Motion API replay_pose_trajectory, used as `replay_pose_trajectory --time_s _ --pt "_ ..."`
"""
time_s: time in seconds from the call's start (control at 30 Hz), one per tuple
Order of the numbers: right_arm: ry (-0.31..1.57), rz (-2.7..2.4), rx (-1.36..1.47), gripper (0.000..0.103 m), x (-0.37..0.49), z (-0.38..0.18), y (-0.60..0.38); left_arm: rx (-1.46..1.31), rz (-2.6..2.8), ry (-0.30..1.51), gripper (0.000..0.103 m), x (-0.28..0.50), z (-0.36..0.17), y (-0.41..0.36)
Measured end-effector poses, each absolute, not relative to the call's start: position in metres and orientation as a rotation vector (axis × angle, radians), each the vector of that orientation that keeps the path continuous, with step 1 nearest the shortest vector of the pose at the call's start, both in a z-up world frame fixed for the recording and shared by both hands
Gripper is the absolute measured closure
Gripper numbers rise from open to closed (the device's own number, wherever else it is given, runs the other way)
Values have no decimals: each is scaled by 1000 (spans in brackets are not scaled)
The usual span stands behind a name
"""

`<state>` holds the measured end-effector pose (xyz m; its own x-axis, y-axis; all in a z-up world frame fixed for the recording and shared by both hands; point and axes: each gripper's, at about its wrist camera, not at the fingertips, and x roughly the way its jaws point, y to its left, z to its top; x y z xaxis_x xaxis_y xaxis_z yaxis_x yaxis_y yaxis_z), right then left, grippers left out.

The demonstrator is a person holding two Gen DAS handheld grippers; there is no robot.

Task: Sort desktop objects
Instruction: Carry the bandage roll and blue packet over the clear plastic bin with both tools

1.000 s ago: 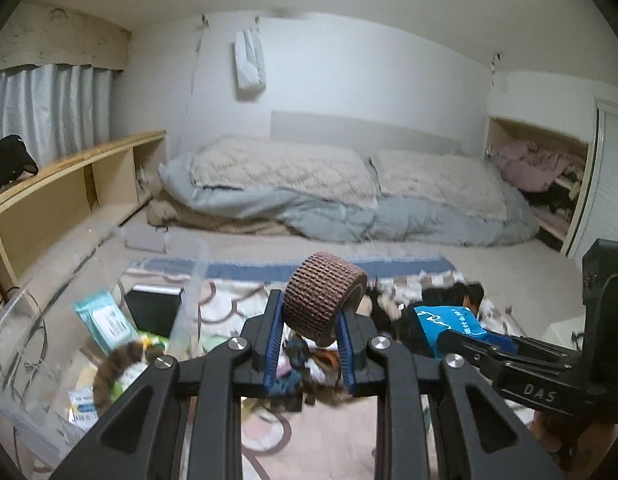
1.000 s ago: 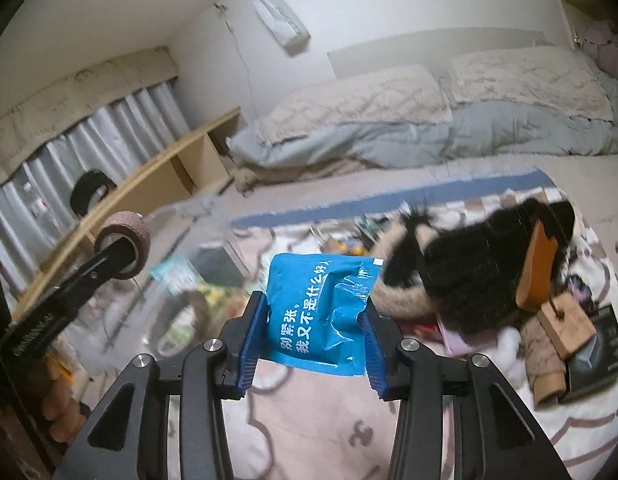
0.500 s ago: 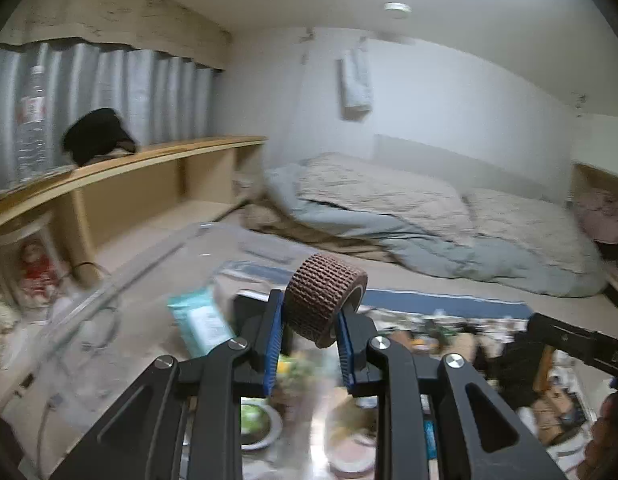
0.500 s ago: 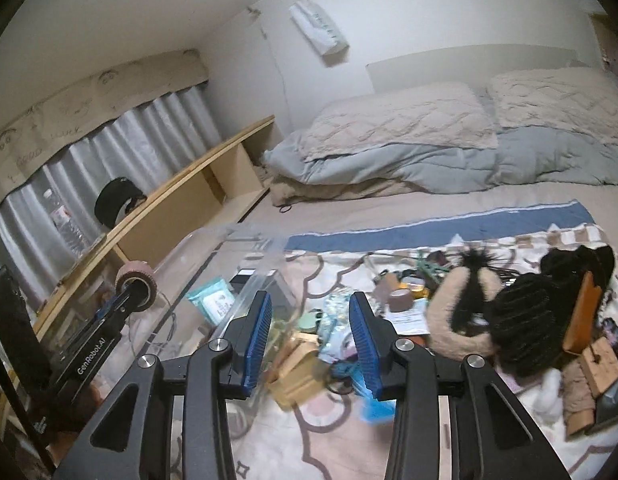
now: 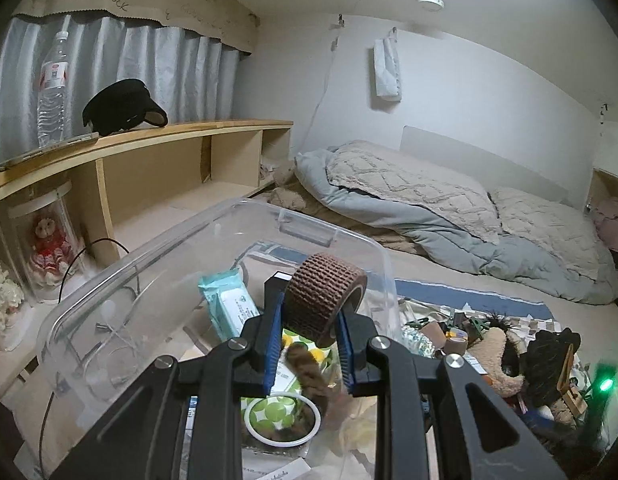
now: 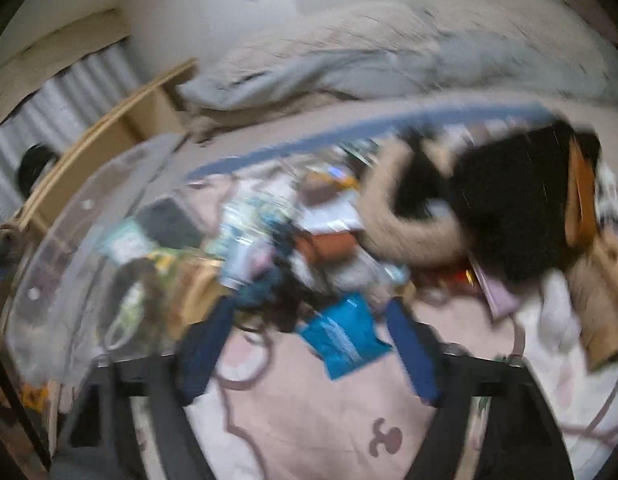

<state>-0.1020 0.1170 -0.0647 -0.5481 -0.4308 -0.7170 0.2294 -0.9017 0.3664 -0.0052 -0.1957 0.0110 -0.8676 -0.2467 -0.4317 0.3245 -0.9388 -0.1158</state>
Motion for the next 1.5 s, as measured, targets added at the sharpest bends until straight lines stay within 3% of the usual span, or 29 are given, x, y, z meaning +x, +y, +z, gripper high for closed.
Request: replay_pose_trajectory --time_s 0.3,0.53,0.57,0.6,0.7,0.93,1.13,1.5 --pt "37 -2475 1230 22 -111 -129 95 607 -2790 247 78 -6 12 -190" --pt "214 -2426 1275 23 -121 -153 73 603 -2776 244 78 -7 11 -193" --pt "240 -2436 1279 28 -121 -155 72 602 -2773 243 78 -7 11 -193" --pt "244 -2441 1281 50 -121 -156 72 601 -2772 243 78 -6 11 -194" --pt "187 -2443 1311 52 -122 -157 80 599 -2767 246 78 -5 11 -196" --pt "67 -2469 1280 53 -110 -122 103 583 -2722 251 78 -1 11 -207" --pt "-17 -2458 1108 53 -98 -48 94 559 -2680 299 78 11 12 -228" --pt "-7 -2306 891 53 -68 44 18 557 -2576 349 78 23 6 -262"
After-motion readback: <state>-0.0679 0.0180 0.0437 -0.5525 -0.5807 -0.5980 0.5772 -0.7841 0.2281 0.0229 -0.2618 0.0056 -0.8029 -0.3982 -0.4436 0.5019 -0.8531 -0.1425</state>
